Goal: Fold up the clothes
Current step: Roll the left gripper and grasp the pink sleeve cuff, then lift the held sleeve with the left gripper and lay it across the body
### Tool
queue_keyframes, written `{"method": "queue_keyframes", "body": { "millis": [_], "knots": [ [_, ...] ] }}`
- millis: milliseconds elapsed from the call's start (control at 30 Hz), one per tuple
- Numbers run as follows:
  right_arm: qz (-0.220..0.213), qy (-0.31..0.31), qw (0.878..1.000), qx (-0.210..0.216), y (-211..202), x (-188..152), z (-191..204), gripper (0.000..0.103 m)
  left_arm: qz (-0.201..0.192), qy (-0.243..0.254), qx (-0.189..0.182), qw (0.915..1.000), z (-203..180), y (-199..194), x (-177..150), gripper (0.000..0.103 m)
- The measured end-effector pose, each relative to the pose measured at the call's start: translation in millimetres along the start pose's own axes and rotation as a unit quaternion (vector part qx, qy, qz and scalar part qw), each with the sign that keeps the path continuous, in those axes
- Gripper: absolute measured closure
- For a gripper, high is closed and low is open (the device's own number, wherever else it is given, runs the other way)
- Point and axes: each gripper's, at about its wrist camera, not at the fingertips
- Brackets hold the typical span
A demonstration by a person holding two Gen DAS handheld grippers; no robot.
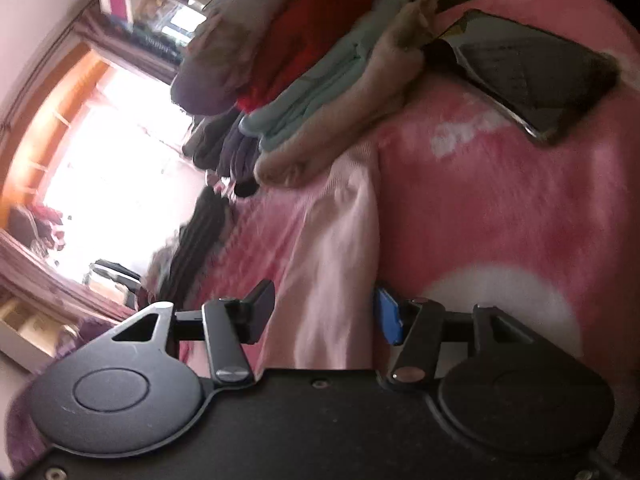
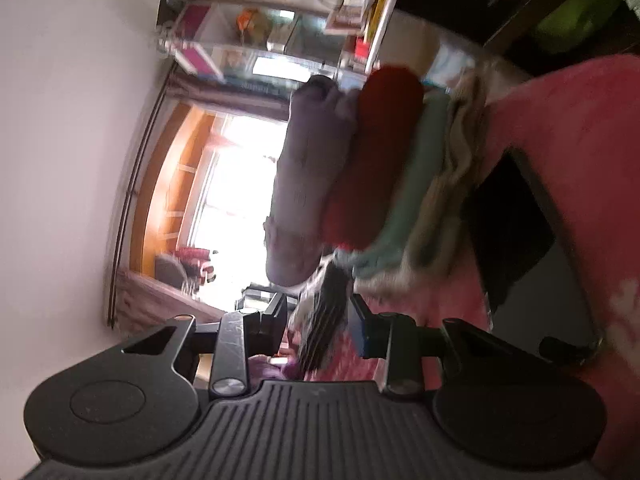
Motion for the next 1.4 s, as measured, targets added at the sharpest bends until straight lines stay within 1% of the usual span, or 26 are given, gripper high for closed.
{"method": "queue_keyframes", "body": {
  "millis": [100, 167, 267, 333, 367, 400, 433, 467, 600, 700, 733, 800, 867, 900, 933, 967, 1000, 1033, 1067, 1100, 1133, 1200, 1267, 1300, 1367, 1400],
  "knots": [
    [-0.023, 0.01, 1.0, -0.003, -2.2, 5.7, -5.8, 0.067, -0.003, 0.03, 0.015, 0.9994, -12.1, 11.5, 14.0, 0.058],
    [-0.032, 0.025, 0.999, -0.005, -2.9, 8.7, -12.4, 0.067, -0.004, 0.047, 0.023, 0.9986, -18.9, 18.2, 22.3, 0.068],
    [-0.041, 0.031, 0.999, -0.013, -2.5, 10.0, -19.4, 0.067, 0.0, 0.067, 0.036, 0.9971, -27.4, 29.5, 33.6, 0.068],
    [-0.043, 0.032, 0.998, -0.015, -1.9, 12.2, -22.1, 0.067, 0.01, 0.067, 0.038, 0.997, -27.8, 37.5, 39.7, 0.068],
    [-0.044, 0.032, 0.998, -0.017, -1.5, 13.0, -23.3, 0.067, 0.016, 0.065, 0.034, 0.9972, -27.5, 40.6, 42.3, 0.072],
    [-0.044, 0.032, 0.998, -0.018, -1.2, 13.7, -24.6, 0.067, 0.022, 0.062, 0.028, 0.9974, -26.8, 43.8, 44.7, 0.077],
    [-0.044, 0.032, 0.998, -0.02, -0.5, 13.8, -25.3, 0.067, 0.028, 0.059, 0.021, 0.9976, -26.1, 46.3, 46.5, 0.085],
    [-0.044, 0.032, 0.998, -0.022, 0.2, 13.8, -25.9, 0.067, 0.032, 0.053, 0.015, 0.998, -23.6, 47.0, 47.1, 0.09],
    [-0.046, 0.029, 0.998, -0.031, 0.4, 13.2, -26.6, 0.067, 0.039, 0.01, -0.004, 0.9992, -1.6, 43.5, 46.8, 0.093],
    [-0.044, 0.023, 0.998, -0.032, 0.8, 11.8, -26.4, 0.067, 0.048, -0.053, -0.035, 0.9968, 28.7, 38.3, 46.8, 0.097],
    [-0.039, 0.02, 0.999, -0.027, -0.5, 9.7, -24.2, 0.067, 0.052, -0.086, -0.052, 0.9936, 43.7, 36.8, 44.8, 0.097],
    [-0.025, 0.006, 1.0, -0.013, -0.2, 4.4, -17.6, 0.067, 0.059, -0.152, -0.087, 0.9828, 75.3, 33.9, 38.3, 0.097],
    [-0.007, -0.013, 1.0, 0.007, 2.9, -1.8, -8.7, 0.067, 0.058, -0.212, -0.116, 0.9686, 107.2, 28.6, 27.0, 0.097],
    [0.006, -0.025, 1.0, 0.015, 6.6, -6.3, -3.7, 0.067, 0.047, -0.247, -0.132, 0.9588, 123.0, 23.4, 21.0, 0.097],
    [0.032, -0.043, 0.998, 0.013, 13.7, -14.6, 2.3, 0.067, 0.037, -0.281, -0.148, 0.9474, 138.8, 18.2, 15.1, 0.097],
    [0.057, -0.062, 0.996, 0.012, 20.7, -22.9, 8.3, 0.066, 0.03, -0.306, -0.155, 0.9389, 152.8, 13.3, 9.2, 0.097],
    [0.083, -0.081, 0.993, 0.01, 27.8, -31.3, 14.3, 0.062, 0.029, -0.317, -0.149, 0.9363, 165.2, 8.8, 2.9, 0.097],
    [0.12, -0.109, 0.987, 0.01, 36.7, -46.2, 23.4, 0.054, 0.028, -0.329, -0.144, 0.9328, 178.5, 4.2, -5.2, 0.097],
    [0.157, -0.137, 0.978, 0.009, 45.7, -61.2, 32.6, 0.052, 0.026, -0.346, -0.143, 0.9268, 192.2, -0.3, -14.6, 0.097],
    [0.194, -0.187, 0.963, 0.0, 53.8, -82.4, 43.9, 0.052, 0.028, -0.363, -0.142, 0.9203, 204.6, -1.7, -23.7, 0.097],
    [0.231, -0.236, 0.944, -0.009, 62.0, -103.6, 55.3, 0.052, 0.032, -0.38, -0.141, 0.9136, 214.9, -0.5, -33.5, 0.097],
    [0.279, -0.305, 0.91, -0.023, 69.9, -139.3, 70.0, 0.05, 0.04, -0.412, -0.136, 0.9003, 234.1, 0.4, -55.2, 0.097],
    [0.317, -0.351, 0.881, -0.026, 76.2, -169.8, 76.9, 0.049, 0.048, -0.44, -0.129, 0.8875, 251.4, 2.8, -76.3, 0.097],
    [0.332, -0.372, 0.866, -0.032, 77.4, -183.6, 78.9, 0.049, 0.051, -0.45, -0.123, 0.8832, 256.5, 5.5, -85.6, 0.097],
    [0.355, -0.397, 0.846, -0.038, 79.5, -203.4, 79.6, 0.049, 0.057, -0.473, -0.115, 0.8719, 267.4, 7.4, -105.5, 0.097],
    [0.362, -0.403, 0.84, -0.041, 79.9, -210.5, 79.2, 0.049, 0.06, -0.484, -0.114, 0.8655, 272.4, 7.3, -114.9, 0.097]
  ]
}}
Point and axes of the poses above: each gripper's, at about its wrist camera, not at the fingertips, and y roughly the way its jaws point, z to its left, x to its top, and after that the axes turned 12 degrees about x, right-handed
